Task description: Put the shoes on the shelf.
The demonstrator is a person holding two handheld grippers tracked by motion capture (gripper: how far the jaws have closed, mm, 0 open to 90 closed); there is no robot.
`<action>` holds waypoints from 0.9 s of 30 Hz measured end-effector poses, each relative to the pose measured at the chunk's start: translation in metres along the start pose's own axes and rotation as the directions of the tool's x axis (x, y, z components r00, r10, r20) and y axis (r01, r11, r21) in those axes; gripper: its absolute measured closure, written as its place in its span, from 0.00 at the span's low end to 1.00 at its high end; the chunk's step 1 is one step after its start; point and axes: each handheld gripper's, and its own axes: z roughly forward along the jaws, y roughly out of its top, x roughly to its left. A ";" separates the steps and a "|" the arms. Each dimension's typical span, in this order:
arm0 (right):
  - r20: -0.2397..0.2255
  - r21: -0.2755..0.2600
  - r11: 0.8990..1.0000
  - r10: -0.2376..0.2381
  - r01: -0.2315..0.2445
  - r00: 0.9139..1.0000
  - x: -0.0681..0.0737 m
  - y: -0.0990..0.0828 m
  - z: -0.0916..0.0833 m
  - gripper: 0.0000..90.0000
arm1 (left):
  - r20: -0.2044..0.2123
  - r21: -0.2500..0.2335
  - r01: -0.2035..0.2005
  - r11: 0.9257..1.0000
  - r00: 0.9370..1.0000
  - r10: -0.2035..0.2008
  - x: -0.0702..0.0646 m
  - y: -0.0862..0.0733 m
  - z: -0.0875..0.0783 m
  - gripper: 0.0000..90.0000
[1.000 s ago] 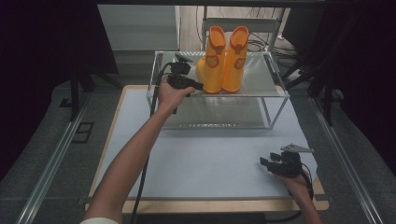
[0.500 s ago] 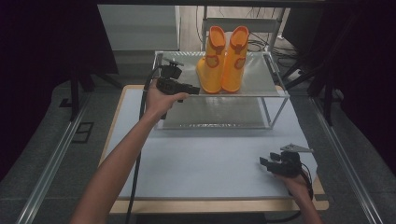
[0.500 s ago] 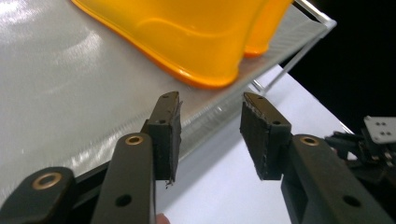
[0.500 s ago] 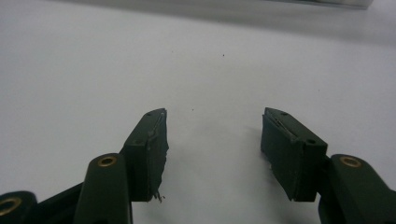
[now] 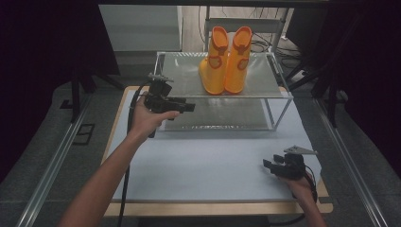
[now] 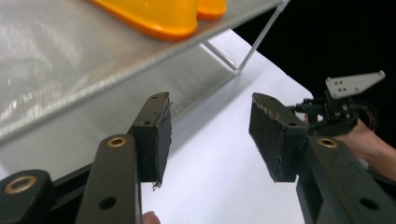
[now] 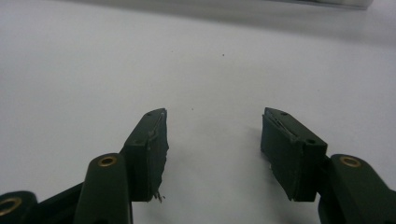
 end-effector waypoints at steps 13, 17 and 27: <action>0.003 -0.004 1.000 -0.003 0.003 1.000 0.000 0.000 0.000 0.46 | 0.003 0.012 0.003 1.000 1.000 -0.003 0.002 -0.054 -0.020 0.53; 0.000 -0.006 1.000 -0.004 0.004 1.000 0.000 -0.001 0.000 0.46 | -0.007 0.014 0.006 1.000 1.000 -0.006 0.005 -0.074 -0.025 0.52; 0.001 -0.008 1.000 -0.006 0.006 1.000 0.000 -0.001 0.000 0.46 | -0.016 0.009 0.082 0.997 0.997 -0.082 0.020 -0.133 -0.018 0.53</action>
